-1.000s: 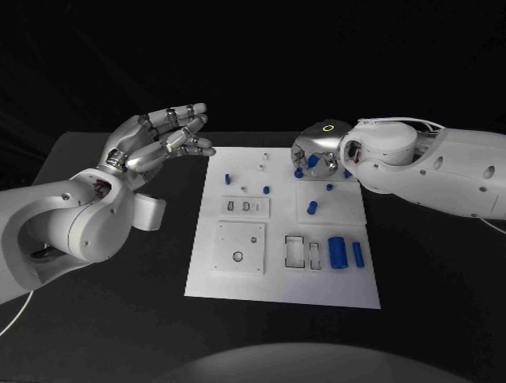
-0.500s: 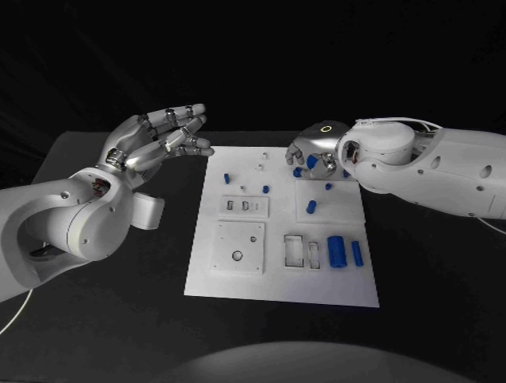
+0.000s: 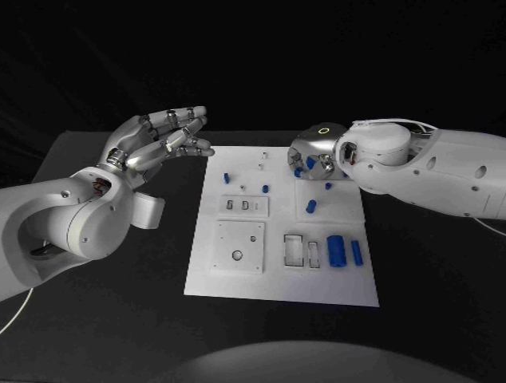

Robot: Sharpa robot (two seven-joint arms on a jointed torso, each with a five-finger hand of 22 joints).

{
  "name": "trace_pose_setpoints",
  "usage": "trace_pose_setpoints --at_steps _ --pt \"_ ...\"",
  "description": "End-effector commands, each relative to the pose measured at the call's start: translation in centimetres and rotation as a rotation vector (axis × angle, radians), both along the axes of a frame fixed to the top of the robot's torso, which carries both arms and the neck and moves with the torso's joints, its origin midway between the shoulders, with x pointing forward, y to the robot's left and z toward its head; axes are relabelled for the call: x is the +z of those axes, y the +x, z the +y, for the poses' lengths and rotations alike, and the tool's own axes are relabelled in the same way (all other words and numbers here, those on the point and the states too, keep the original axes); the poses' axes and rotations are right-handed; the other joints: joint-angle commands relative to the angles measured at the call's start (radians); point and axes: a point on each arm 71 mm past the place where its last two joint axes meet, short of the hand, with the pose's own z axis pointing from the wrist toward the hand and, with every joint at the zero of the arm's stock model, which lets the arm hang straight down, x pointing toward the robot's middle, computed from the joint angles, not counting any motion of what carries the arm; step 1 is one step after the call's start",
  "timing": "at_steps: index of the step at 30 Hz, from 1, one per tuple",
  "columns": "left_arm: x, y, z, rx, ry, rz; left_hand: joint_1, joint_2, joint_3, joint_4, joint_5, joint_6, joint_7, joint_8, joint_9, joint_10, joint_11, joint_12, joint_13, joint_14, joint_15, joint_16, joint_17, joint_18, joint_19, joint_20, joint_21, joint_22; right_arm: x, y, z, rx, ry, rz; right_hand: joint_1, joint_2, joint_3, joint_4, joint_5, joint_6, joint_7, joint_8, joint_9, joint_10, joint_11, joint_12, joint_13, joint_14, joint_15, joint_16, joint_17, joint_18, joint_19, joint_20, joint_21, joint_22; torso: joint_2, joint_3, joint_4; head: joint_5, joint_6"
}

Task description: Assemble the parts on the task board

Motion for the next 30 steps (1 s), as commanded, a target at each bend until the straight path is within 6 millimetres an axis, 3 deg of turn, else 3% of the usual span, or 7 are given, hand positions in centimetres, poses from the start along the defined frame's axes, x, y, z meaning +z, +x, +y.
trace_pose_setpoints --at_steps 1,10,15,20,25,30 --pt "0.0 -0.1 -0.2 -0.023 -0.003 0.002 0.011 0.0 0.006 0.002 0.008 0.011 0.003 0.007 0.002 -0.006 0.004 0.004 -0.001 -0.008 0.001 0.001 -0.002 0.003 -0.01 0.001 -0.004 -0.002 -0.2 0.0 0.0 0.003 -0.013 0.014 -0.001 0.015 -0.003 -0.007 0.013 0.014 0.001 0.017 0.019 0.014 -0.002 0.008 0.007 0.0 -0.008 -0.004 -0.001 0.008 0.001 -0.009 -0.006 0.159 -0.001 -0.0002 -0.0004 0.002 -0.002" --pt "0.0 -0.1 -0.1 -0.02 0.0 0.008 0.018 0.003 0.011 0.0 0.009 0.02 0.005 0.012 0.003 -0.003 0.007 0.008 -0.001 -0.01 0.002 0.001 -0.004 0.003 -0.014 0.001 -0.005 -0.002 0.0 -0.1 -0.1 0.007 0.024 -0.009 0.007 0.035 -0.011 -0.02 0.032 0.035 0.009 0.057 0.072 0.07 -0.015 0.043 0.037 -0.018 -0.018 -0.028 -0.044 0.015 -0.02 -0.02 -0.022 0.143 0.0 -0.0006 -0.0002 0.007 -0.005" --pt "0.0 -0.2 0.1 -0.014 0.003 0.012 0.022 0.004 0.013 0.0 0.01 0.022 0.005 0.014 0.003 -0.002 0.008 0.01 -0.001 -0.01 0.002 0.002 -0.005 0.003 -0.015 0.002 -0.005 -0.002 0.4 -0.3 -0.1 0.014 0.049 -0.028 0.006 0.036 -0.012 -0.02 0.029 0.03 0.011 0.055 0.075 0.072 -0.015 0.043 0.037 -0.019 -0.019 -0.03 -0.046 0.015 -0.021 -0.02 -0.023 0.143 -0.001 -0.0016 -0.0017 0.013 -0.007" --pt "0.0 -0.2 0.2 -0.011 0.004 0.014 0.025 0.004 0.014 -0.001 0.01 0.023 0.006 0.015 0.003 -0.001 0.008 0.011 -0.001 -0.011 0.002 0.002 -0.006 0.003 -0.015 0.002 -0.005 -0.002 1.6 -0.2 0.5 0.023 0.085 -0.046 0.004 0.035 -0.012 -0.019 0.023 0.022 0.014 0.05 0.076 0.076 -0.013 0.039 0.037 -0.014 -0.019 -0.029 -0.039 0.013 -0.015 -0.021 -0.02 0.147 0.001 -0.0001 0.0007 0.016 -0.007" --pt "-0.1 -0.1 0.2 -0.011 0.006 0.015 0.026 0.004 0.015 -0.001 0.011 0.023 0.005 0.015 0.003 0.0 0.008 0.011 -0.001 -0.011 0.002 0.002 -0.006 0.004 -0.016 0.002 -0.005 -0.002 3.1 0.8 1.7 0.037 0.126 -0.073 0.006 0.035 -0.01 -0.02 0.022 0.017 0.015 0.045 0.075 0.082 -0.013 0.036 0.036 -0.004 -0.019 -0.023 -0.023 0.009 -0.002 -0.021 -0.013 0.157 0.0 -0.0012 0.0004 0.014 -0.011" --pt "-0.1 0.0 0.0 -0.014 0.007 0.016 0.028 0.004 0.016 -0.001 0.011 0.023 0.005 0.015 0.003 0.0 0.008 0.012 -0.001 -0.011 0.002 0.002 -0.006 0.004 -0.016 0.002 -0.005 -0.002 3.8 2.0 2.8 0.027 0.142 -0.059 0.006 0.035 -0.006 -0.02 0.023 0.009 0.019 0.035 0.072 0.082 -0.009 0.028 0.033 0.0 -0.018 -0.022 -0.021 0.009 0.001 -0.021 -0.011 0.16 0.004 -0.0024 0.0044 0.013 -0.008"
